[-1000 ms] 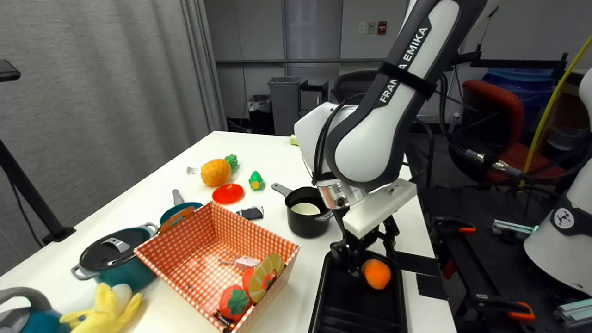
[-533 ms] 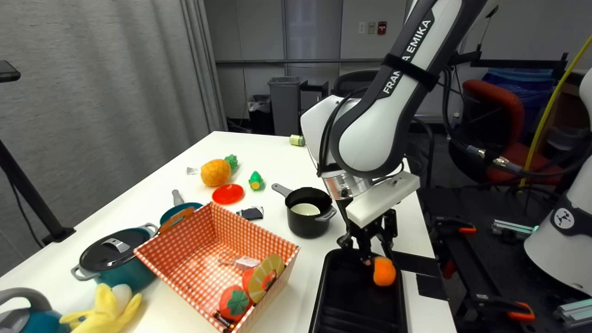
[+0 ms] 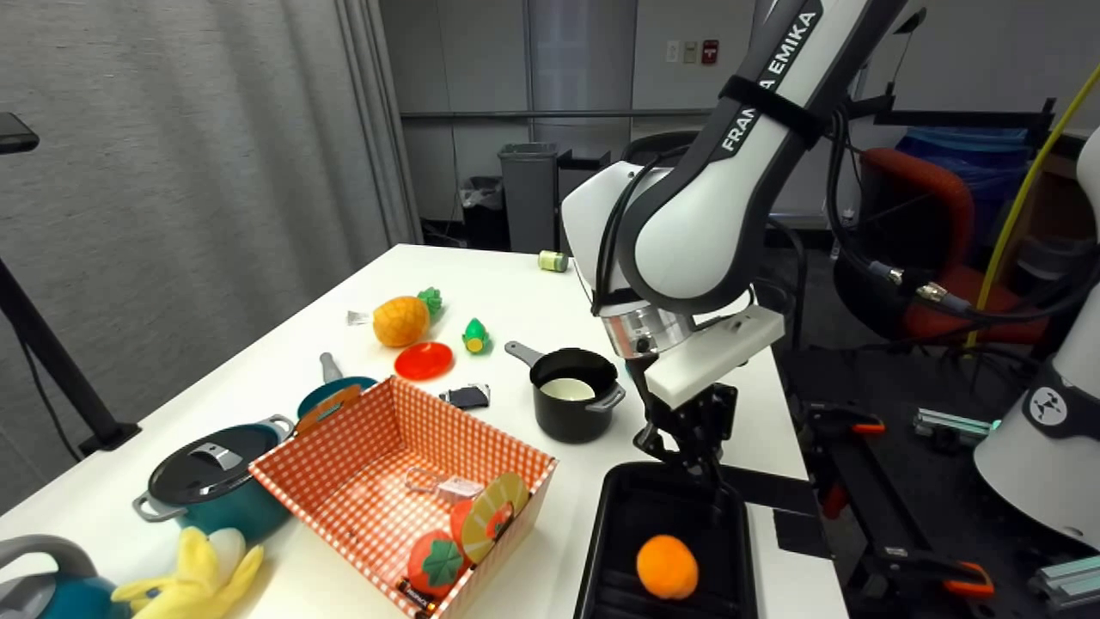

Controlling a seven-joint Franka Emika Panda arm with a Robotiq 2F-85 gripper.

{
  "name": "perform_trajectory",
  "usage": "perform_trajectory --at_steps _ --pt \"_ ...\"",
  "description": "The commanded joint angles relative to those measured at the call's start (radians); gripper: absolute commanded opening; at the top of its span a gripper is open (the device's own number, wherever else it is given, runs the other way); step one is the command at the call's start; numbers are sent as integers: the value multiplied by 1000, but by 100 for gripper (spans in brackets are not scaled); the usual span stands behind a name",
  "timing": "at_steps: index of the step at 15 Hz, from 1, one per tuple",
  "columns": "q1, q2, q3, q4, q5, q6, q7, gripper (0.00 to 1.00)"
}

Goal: Remove the pot from the box and pick up the orange plush toy

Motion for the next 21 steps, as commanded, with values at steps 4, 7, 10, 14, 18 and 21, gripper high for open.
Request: perform_trajectory --at_steps 4,7,10,14,18,21 --pt "7 -23 20 40 -20 -7 38 31" --pt "22 -14 36 101 -40 -19 40 56" --pt "38 5 59 177 -65 -34 31 78" --pt "49 32 84 248 -79 -55 10 100" --pt "48 63 108 286 -48 -72 -13 100" --pt "49 90 130 303 -19 -86 -40 100"
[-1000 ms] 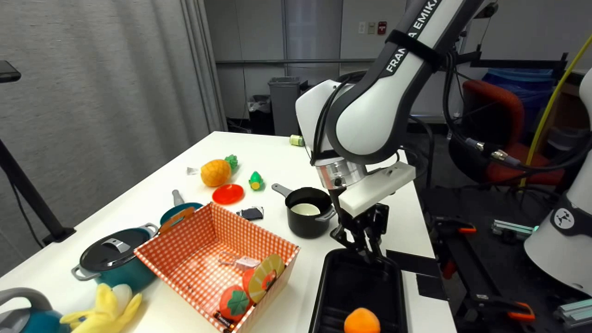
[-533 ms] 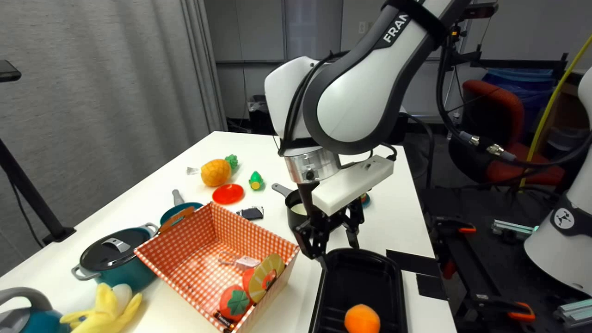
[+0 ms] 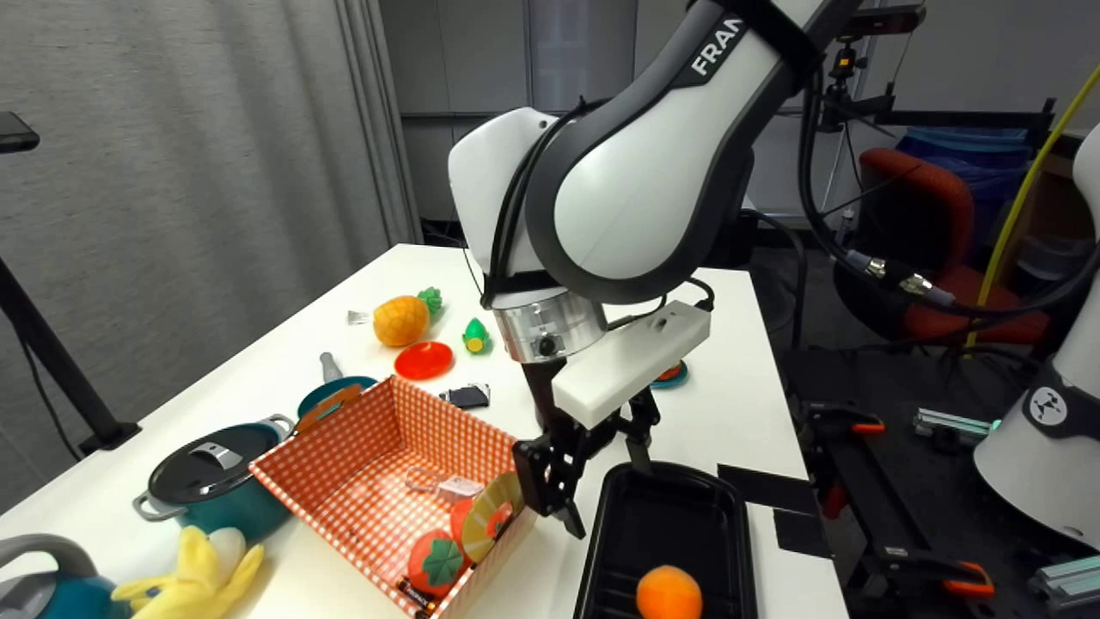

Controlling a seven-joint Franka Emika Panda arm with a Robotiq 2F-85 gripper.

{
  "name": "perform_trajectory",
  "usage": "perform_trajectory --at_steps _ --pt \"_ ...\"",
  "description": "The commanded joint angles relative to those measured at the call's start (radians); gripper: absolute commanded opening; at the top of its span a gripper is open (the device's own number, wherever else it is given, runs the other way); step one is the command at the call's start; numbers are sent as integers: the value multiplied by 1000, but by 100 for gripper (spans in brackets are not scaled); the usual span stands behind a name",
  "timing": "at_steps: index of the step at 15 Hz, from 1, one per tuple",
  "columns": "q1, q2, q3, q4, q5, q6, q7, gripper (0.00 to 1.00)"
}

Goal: Remove the pot from the box and pick up the orange plush toy

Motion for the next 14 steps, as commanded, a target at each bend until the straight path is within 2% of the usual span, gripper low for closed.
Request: perform_trajectory --at_steps 1,9,14 --pt "2 43 24 45 40 -44 -39 100" --pt "4 85 41 50 60 -72 -46 100" --pt "1 98 54 45 114 -96 -69 100"
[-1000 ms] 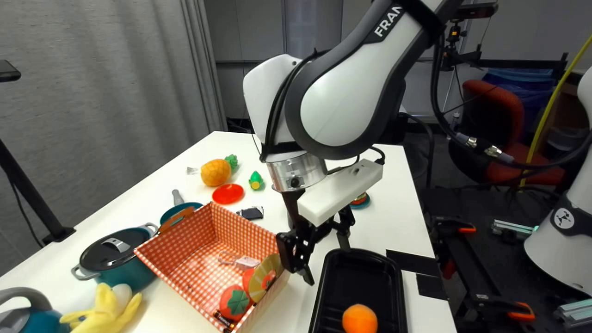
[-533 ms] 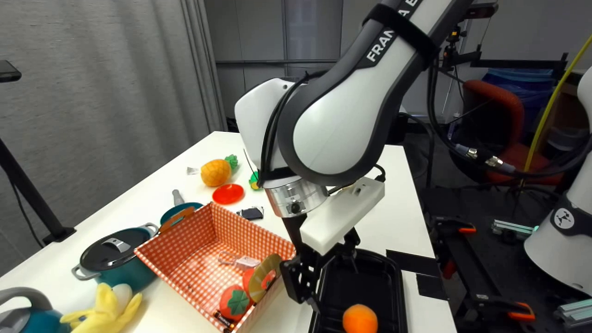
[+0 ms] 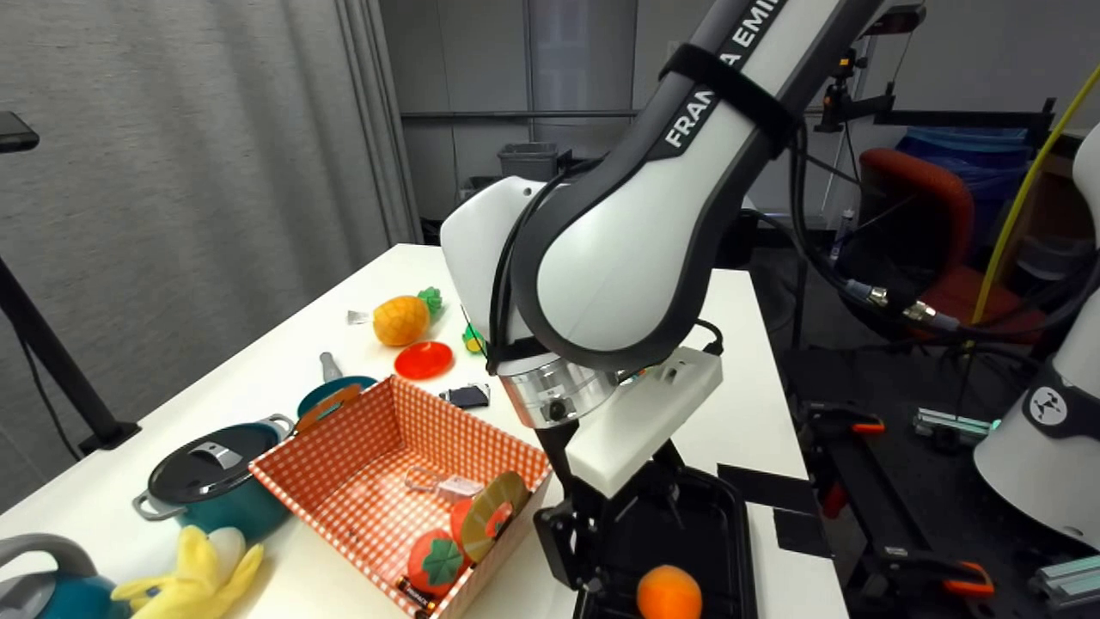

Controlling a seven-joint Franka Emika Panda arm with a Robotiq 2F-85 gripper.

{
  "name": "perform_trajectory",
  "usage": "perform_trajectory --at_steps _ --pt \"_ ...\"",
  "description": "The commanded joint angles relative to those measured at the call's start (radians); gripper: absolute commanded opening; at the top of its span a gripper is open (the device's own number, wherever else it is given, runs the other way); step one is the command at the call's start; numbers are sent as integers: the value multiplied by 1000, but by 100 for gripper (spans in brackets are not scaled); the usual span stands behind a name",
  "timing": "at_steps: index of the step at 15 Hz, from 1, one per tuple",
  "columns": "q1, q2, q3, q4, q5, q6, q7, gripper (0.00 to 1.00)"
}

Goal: Remove the pot from the box and pick up the orange plush toy

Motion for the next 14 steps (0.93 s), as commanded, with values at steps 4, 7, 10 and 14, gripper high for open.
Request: perform_trajectory --at_steps 4,7,10,14 --pt "6 25 20 8 73 -46 -42 100" --pt "8 39 12 5 56 -39 -39 100" --pt "4 55 -6 9 38 -36 -41 100" --pt "0 72 -27 22 36 -40 -47 100"
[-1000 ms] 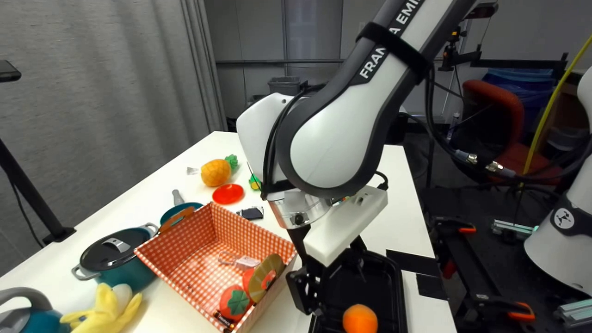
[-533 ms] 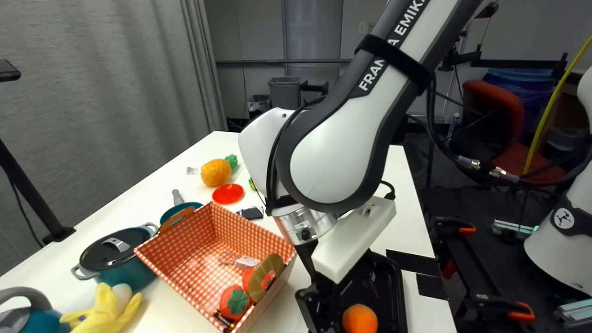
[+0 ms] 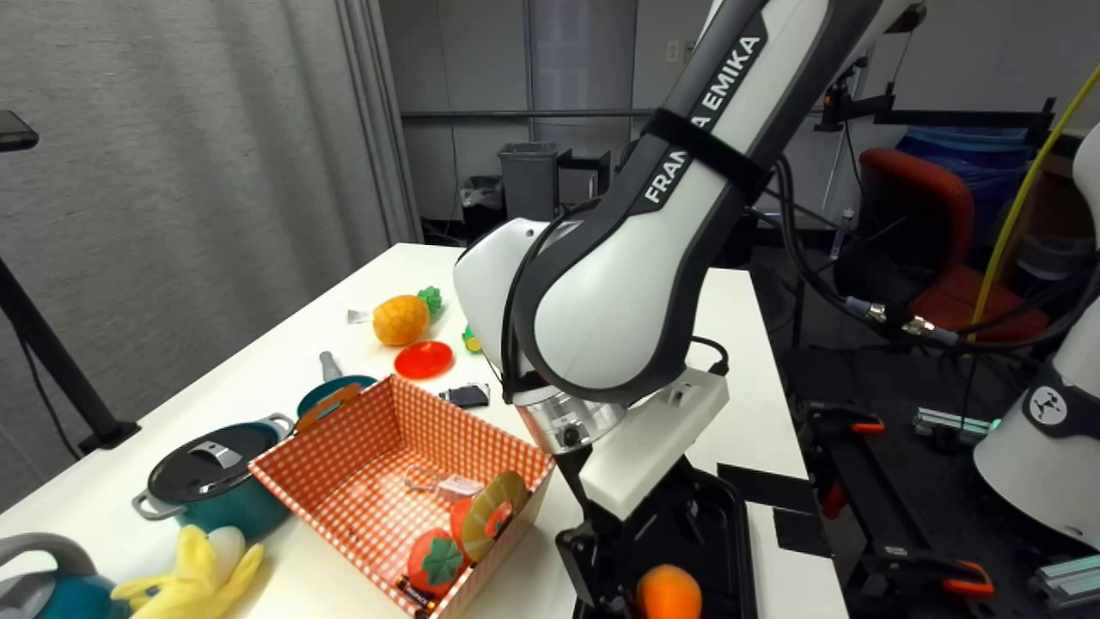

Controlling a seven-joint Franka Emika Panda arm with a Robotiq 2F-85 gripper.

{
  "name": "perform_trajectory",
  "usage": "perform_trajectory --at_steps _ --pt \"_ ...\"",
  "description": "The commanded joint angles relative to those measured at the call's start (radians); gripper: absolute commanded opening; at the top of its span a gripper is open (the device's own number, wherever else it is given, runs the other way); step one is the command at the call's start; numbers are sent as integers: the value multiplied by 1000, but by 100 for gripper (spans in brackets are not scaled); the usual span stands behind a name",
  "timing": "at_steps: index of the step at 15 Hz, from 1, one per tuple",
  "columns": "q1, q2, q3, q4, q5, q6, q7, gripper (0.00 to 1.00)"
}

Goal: Remove the pot from the box and pick up the orange plush toy

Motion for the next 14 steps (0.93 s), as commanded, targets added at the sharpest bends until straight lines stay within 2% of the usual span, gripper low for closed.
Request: perform_trajectory --at_steps 1,14 --pt "-3 18 -19 26 5 -20 -23 100" --pt "2 51 -10 63 21 -25 -24 100"
